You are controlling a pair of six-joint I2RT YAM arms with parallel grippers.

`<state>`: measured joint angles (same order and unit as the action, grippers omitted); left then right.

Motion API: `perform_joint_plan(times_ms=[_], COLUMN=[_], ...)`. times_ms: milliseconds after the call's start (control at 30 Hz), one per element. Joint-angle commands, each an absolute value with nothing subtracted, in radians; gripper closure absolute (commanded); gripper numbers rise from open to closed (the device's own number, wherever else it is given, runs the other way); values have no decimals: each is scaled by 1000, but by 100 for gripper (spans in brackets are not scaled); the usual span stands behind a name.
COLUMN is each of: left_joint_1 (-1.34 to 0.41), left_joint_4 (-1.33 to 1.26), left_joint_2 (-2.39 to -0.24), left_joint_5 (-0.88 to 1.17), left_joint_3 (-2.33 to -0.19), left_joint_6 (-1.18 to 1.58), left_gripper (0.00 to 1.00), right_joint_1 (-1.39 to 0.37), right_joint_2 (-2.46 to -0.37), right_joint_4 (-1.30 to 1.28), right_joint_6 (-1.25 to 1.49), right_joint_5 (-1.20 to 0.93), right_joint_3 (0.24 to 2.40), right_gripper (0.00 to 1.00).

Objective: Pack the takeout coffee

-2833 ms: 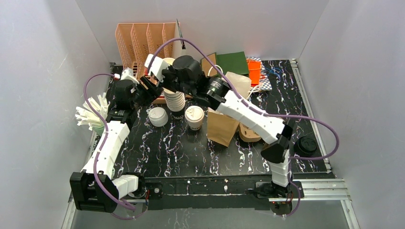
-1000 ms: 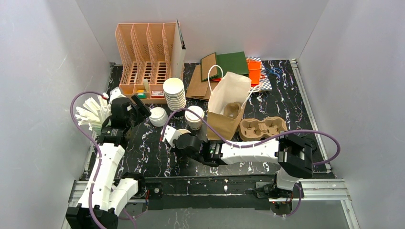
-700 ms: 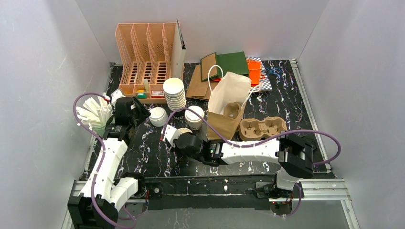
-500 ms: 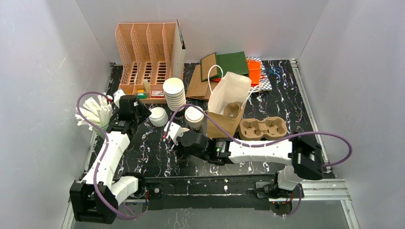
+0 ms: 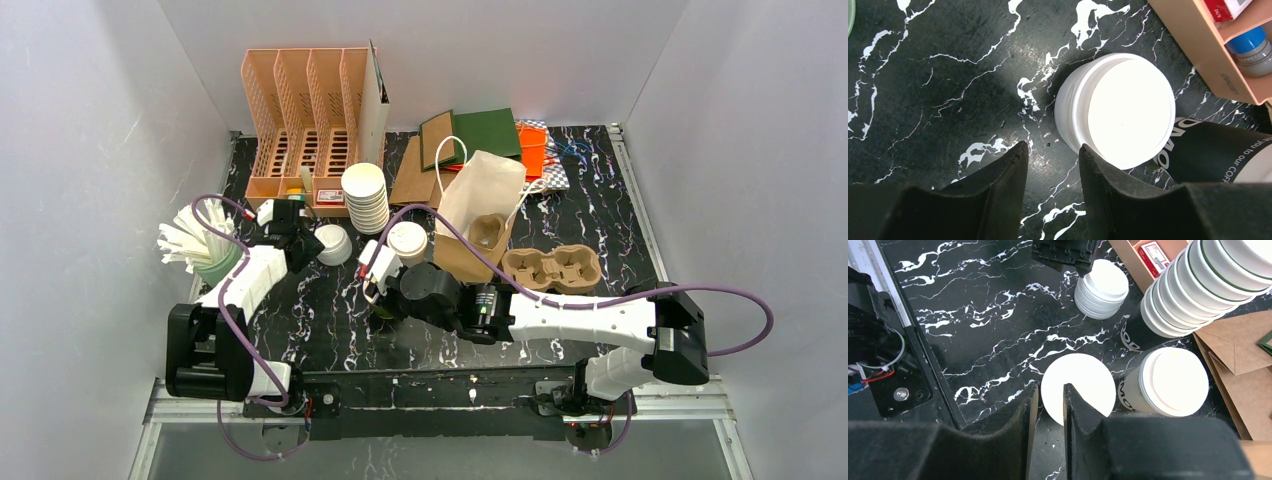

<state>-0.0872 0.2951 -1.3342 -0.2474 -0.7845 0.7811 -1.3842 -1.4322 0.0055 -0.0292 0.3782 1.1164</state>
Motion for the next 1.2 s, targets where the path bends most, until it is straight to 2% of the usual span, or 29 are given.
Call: perform_joint_plan(times_ms=[0, 633, 767, 1167], left_joint_1=[-87, -87, -87, -87], left_joint_4=[261, 206, 198, 193], left_joint_2=[-1329, -1365, -1375, -1395], left_joint_5=[-248, -211, -203, -210], left_joint_3=[-824, -854, -852, -844], left_joint_6=[804, 813, 813, 818], left_gripper=[61, 66, 70, 71], right_joint_1=[-1390, -1390, -1390, -1390], right_joint_2=[-1410, -1414, -1415, -1411], right_joint_4=[14, 14, 13, 12], right_joint_6=[-29, -46, -45, -46], right_joint_5=[377, 383, 388, 394], right_joint_3=[1128, 1127, 1126, 1123], right_gripper=[67, 67, 67, 67])
